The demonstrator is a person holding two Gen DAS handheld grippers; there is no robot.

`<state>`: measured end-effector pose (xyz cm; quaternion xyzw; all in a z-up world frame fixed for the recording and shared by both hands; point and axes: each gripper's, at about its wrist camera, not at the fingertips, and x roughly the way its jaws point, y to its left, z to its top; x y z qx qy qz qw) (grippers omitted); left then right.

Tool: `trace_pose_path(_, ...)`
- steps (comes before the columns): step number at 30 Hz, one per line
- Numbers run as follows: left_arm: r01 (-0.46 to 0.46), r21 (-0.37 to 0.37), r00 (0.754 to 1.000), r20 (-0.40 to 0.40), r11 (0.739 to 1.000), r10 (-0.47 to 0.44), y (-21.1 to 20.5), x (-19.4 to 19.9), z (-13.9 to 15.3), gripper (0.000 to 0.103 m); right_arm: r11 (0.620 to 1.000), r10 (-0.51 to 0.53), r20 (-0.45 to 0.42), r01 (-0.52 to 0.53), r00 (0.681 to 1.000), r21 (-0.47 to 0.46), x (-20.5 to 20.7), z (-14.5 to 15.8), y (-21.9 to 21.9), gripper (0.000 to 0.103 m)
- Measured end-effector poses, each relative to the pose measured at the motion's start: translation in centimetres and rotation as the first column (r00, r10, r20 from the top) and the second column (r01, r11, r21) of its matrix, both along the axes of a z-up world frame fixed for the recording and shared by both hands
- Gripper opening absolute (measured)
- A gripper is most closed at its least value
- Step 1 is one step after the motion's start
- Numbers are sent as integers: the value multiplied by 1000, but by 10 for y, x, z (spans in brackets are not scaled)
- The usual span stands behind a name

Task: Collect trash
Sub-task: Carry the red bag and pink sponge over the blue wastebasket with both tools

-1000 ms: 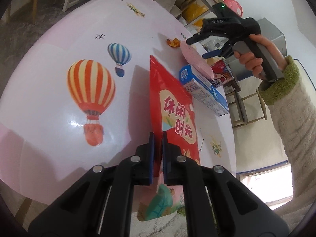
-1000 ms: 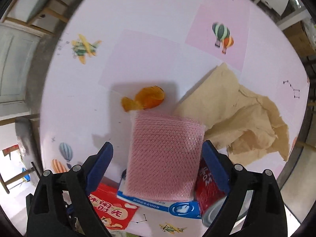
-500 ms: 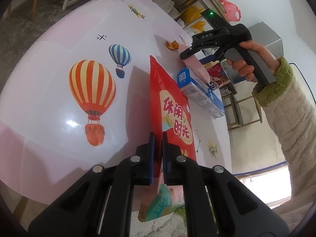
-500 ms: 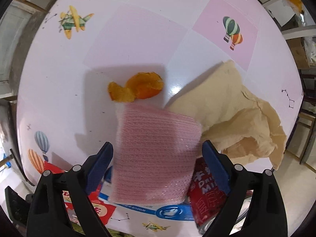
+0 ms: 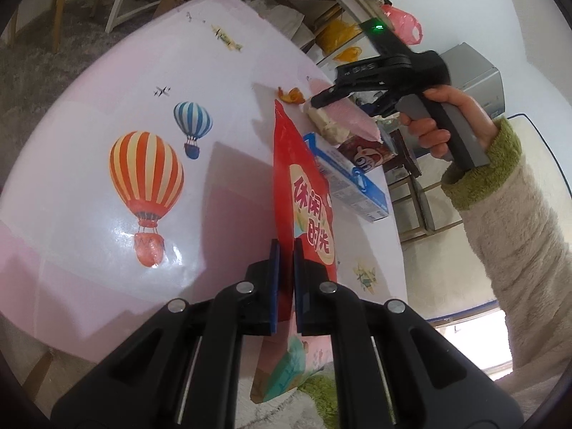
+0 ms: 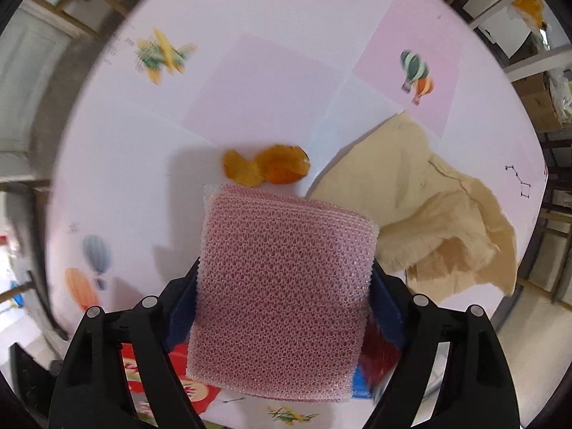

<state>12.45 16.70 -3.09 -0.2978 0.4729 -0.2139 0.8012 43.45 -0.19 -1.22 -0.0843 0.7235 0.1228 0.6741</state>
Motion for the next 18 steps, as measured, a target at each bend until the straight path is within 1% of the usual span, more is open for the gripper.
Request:
trace_pose_path(3,-2,-11,1000,23,1000,2,0,-7,11,5,989,-34,57,25,998,146,-15,37,-13,80)
trace_pose_path(5,4,-19,999,44,1000,-3,-1,-11,21,5,966,-54,111,24,992,257,-33,66,-28,80)
trace_pose_path(6,9,-18,998,58,1000,-8,-2,-13,28,5,948,-71,140,23,988,317,-48,82,-38,80)
trace_pose_path(7,14,-14,997,71,1000,-13,-3,-15,33,5,935,-83,156,23,984,354,-51,93,-47,80)
trace_pose_path(9,32,-9,995,96,999,-31,-7,-16,44,5,904,-119,193,26,974,426,-66,113,-80,80)
trace_pose_path(11,59,-10,991,118,998,-58,-15,-13,54,5,871,-181,238,43,954,489,-100,130,-109,81)
trace_pose_path(12,81,-11,988,130,997,-79,-22,-11,60,5,854,-223,258,61,940,517,-118,137,-129,81)
trace_pose_path(13,101,-8,985,141,995,-99,-28,-8,64,5,836,-264,270,79,926,544,-125,135,-156,81)
trace_pose_path(14,124,-4,981,153,992,-122,-36,-6,69,5,819,-305,277,102,911,564,-135,143,-173,81)
trace_pose_path(15,161,3,973,169,987,-159,-48,-2,76,5,803,-354,286,132,891,582,-149,145,-193,81)
trace_pose_path(17,220,8,956,195,976,-217,-72,6,86,5,771,-474,307,221,825,597,-182,145,-243,81)
trace_pose_path(18,257,11,944,212,966,-253,-88,11,92,5,740,-549,303,284,779,609,-201,142,-271,81)
